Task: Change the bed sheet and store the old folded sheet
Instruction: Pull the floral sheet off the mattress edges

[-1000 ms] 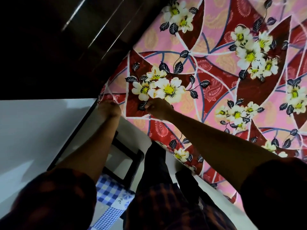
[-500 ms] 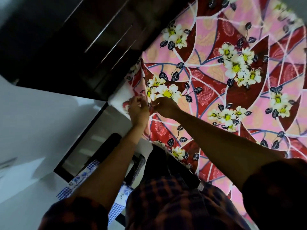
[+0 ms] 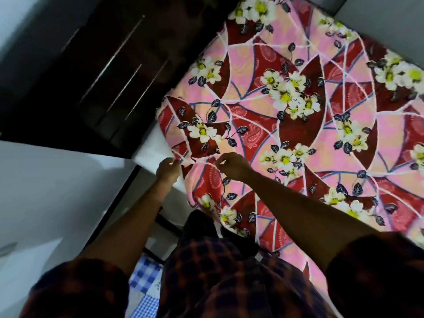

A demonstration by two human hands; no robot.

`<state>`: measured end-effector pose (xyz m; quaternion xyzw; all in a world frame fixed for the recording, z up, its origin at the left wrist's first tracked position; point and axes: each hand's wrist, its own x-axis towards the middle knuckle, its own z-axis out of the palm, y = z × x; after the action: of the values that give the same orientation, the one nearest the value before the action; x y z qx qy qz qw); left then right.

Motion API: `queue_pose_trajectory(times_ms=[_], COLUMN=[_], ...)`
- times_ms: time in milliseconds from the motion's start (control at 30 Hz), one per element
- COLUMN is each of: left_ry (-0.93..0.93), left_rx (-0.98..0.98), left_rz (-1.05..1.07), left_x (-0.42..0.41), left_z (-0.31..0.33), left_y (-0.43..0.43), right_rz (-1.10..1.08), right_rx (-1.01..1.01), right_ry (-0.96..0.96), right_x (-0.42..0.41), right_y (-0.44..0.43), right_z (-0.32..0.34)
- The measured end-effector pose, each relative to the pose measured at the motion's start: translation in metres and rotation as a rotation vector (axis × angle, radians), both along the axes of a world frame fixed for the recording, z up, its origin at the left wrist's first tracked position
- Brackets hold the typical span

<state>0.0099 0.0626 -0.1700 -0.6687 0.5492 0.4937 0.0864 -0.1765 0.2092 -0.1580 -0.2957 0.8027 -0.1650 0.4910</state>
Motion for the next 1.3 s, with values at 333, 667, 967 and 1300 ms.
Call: queue_pose_trajectory(times_ms=[333, 667, 967, 1300], left_ry=[0.163, 0.275, 0.228, 0.291], left_rx=[-0.366, -0.306, -0.533, -0.751], left_rz=[-0.331, -0.799, -1.061, -0.976], left_x=[-0.099, -0.255, -0.404, -0.573], left_z=[0.024, -0.039, -0.059, -0.089], left_y=[-0.031, -0.132, -0.186, -0.252], right_rz=[-0.013, -0.425, -0.512, -0.376], right_rx=[0.003, -0.007, -0.110, -0.107], right_ry=[0.047, 0.162, 0.530, 0.737], right_x=[-0.057, -0.168, -0.277, -0.403], right_y=[-0.005, -0.101, -0.144, -0.218], right_z=[-0.021, -0.047, -0.079, -0.140])
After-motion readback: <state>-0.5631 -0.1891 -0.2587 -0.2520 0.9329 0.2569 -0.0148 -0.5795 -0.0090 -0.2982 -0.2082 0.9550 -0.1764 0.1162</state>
